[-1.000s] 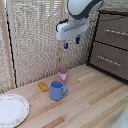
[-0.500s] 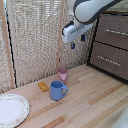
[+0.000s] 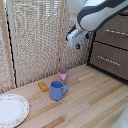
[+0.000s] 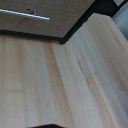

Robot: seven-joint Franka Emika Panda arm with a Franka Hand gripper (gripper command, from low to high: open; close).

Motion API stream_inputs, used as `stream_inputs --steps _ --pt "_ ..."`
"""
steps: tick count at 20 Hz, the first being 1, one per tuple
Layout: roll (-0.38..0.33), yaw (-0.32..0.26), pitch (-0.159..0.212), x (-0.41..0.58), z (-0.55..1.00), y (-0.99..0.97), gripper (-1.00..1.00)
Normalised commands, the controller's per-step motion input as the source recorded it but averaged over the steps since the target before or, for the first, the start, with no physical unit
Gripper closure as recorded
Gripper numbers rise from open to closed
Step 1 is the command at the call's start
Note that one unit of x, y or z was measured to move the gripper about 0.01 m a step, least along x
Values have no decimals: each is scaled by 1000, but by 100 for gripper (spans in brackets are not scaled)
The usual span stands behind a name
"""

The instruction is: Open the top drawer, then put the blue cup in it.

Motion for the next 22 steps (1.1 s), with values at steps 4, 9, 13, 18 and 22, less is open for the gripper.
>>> stream_inputs --steps 4,9,13,18,22 --pt "-375 39 -28 126 -6 -171 -100" --pt "-375 31 -32 158 0 -145 -100" --pt "-375 51 -36 85 0 -127 -100" --pt "-375 51 -12 27 0 -121 -100" --pt "-375 27 0 0 7 -117 -100"
